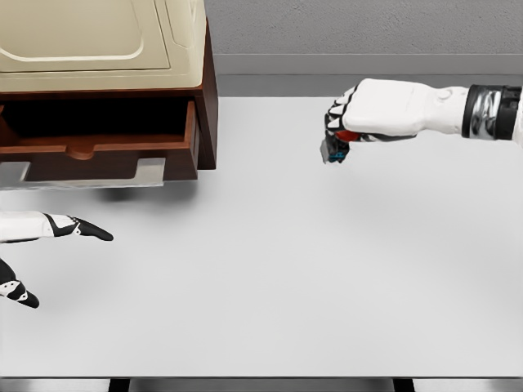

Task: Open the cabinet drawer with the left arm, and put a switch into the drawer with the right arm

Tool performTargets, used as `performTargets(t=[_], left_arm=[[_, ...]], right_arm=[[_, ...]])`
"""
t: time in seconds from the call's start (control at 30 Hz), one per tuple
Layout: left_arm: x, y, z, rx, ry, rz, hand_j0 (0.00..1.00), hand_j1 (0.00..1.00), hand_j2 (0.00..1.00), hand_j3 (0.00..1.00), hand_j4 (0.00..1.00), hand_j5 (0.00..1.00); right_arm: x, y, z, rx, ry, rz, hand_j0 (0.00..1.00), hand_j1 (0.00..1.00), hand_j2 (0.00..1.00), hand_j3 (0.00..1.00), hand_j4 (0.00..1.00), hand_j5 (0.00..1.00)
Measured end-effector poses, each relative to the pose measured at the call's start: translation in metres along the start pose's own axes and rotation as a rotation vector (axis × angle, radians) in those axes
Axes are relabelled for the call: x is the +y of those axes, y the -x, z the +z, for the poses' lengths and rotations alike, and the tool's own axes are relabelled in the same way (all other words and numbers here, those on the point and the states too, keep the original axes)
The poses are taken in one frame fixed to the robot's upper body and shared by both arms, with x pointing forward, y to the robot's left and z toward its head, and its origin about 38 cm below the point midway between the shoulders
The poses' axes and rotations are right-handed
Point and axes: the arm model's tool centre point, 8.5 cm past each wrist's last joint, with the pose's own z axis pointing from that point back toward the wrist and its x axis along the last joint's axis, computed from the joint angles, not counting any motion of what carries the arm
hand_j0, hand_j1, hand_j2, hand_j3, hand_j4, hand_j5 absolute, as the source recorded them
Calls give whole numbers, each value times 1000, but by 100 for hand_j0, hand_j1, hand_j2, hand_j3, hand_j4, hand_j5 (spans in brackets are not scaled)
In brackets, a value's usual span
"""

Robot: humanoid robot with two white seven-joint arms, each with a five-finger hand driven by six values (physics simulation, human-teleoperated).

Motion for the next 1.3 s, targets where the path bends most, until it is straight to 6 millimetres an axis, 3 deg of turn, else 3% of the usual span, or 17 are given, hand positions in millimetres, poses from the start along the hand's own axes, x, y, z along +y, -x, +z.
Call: performTargets(t=[0.37,0.8,1.17,1.3], left_arm=[[-2,1,0,1,3,4,100,100,100,100,100,100],[-3,1,0,4,8,4,100,100,100,100,100,100],[-4,2,0,9,14,-3,100,100,100,100,100,100],[-4,2,0,10,16,-5,100,100,100,100,100,100]], right_arm=[[-50,-16,-35,-92,117,53,42,42,42,42,42,42],[-127,-50,-74,-220,216,187,45,45,45,45,45,45],[-179,-70,-141,-313,230,195,46,46,46,46,46,46],[-176,-71,-174,-325,198,141,46,46,46,46,46,46]])
